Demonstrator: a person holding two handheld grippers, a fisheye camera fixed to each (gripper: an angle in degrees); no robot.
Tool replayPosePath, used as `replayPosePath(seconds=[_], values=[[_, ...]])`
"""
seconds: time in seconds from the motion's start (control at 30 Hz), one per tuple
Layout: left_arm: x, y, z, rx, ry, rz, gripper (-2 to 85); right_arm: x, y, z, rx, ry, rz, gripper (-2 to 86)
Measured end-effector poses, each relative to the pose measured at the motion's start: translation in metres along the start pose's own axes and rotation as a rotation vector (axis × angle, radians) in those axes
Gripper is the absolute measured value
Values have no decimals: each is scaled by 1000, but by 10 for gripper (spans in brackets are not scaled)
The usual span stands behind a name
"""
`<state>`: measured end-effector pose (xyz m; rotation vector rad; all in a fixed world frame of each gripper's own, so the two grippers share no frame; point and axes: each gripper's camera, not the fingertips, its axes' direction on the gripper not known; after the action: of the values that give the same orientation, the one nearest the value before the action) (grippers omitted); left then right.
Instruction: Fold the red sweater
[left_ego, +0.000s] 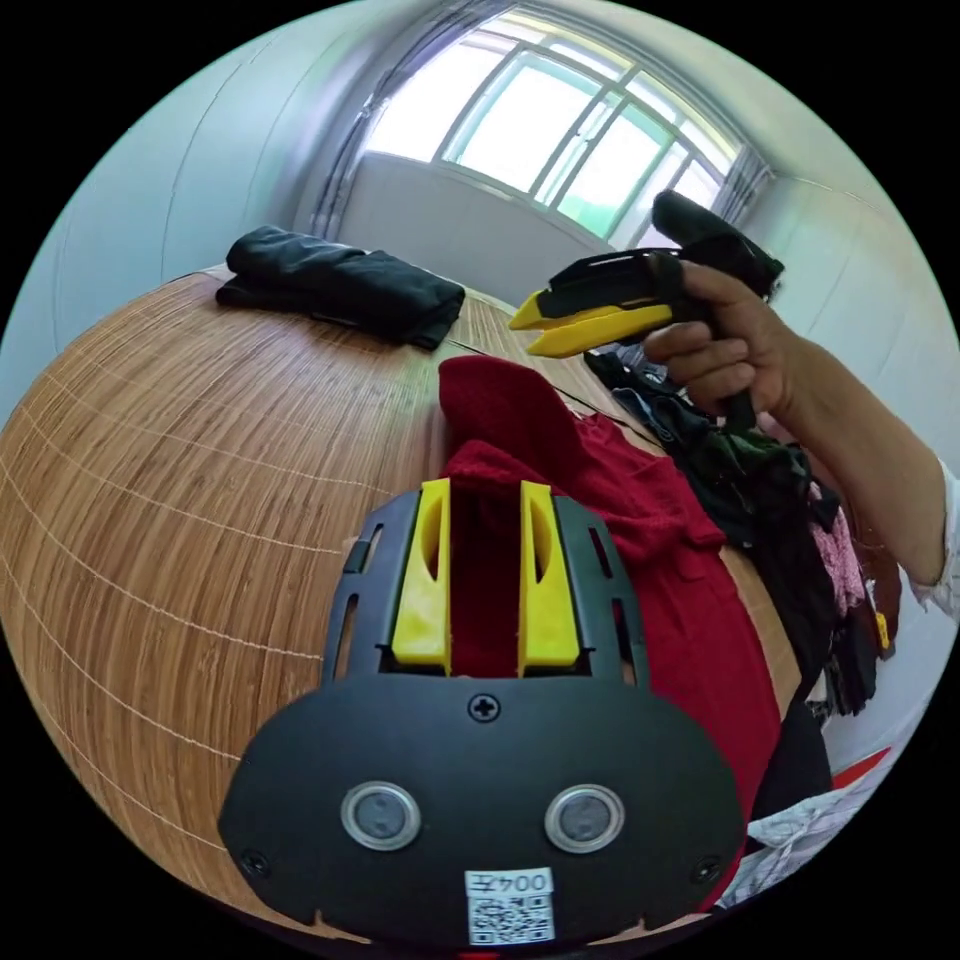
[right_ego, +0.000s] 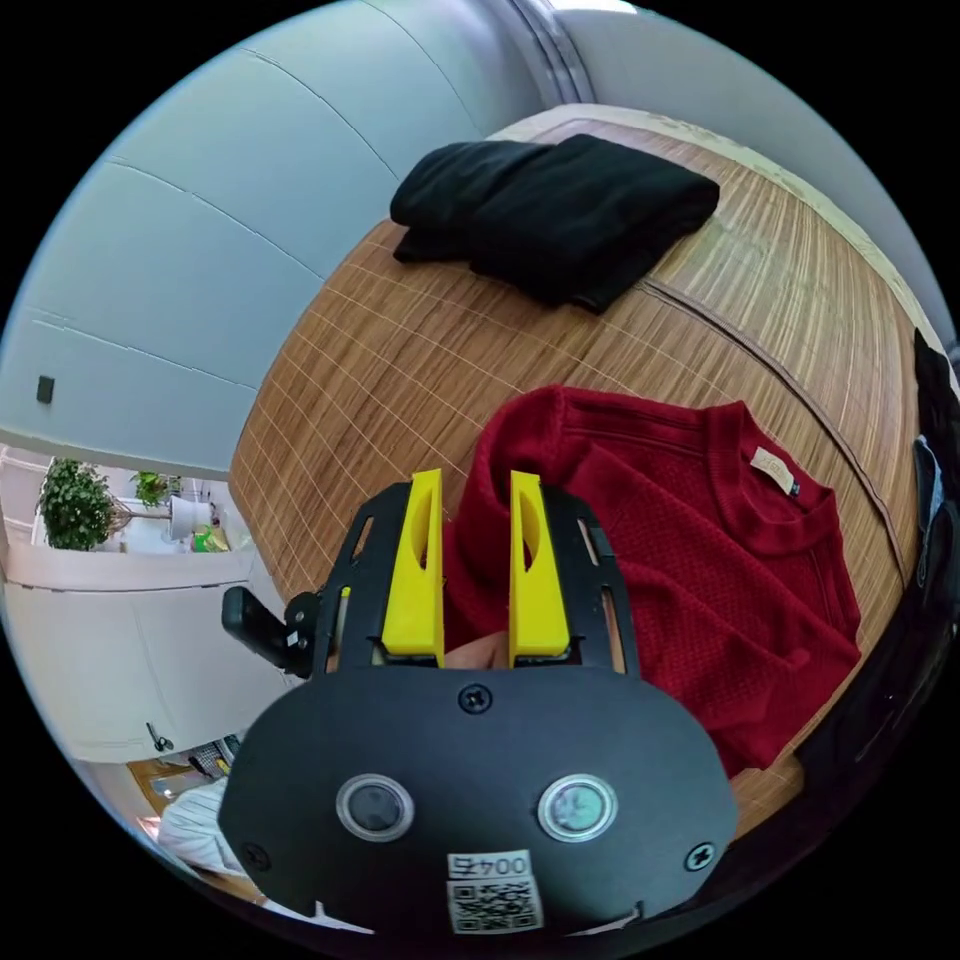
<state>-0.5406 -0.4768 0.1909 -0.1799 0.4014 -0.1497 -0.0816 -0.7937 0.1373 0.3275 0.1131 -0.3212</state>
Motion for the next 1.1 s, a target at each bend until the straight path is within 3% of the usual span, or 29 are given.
replayPosePath(seconds=[0.43, 0.6, 0.97, 1.1], values=[[61, 35, 31, -106, -325, 197, 134, -24, -53, 66, -72, -44, 21, 123], [69, 48, 56, -177, -337, 225, 123, -37, -63, 81, -98, -14, 6, 120], [91, 72, 75, -132, -456, 234, 44, -69, -60, 91, -138, 134, -75, 17], [90, 77, 81, -153, -487, 210, 31, -86, -53, 64, -53, 242, -146, 4]])
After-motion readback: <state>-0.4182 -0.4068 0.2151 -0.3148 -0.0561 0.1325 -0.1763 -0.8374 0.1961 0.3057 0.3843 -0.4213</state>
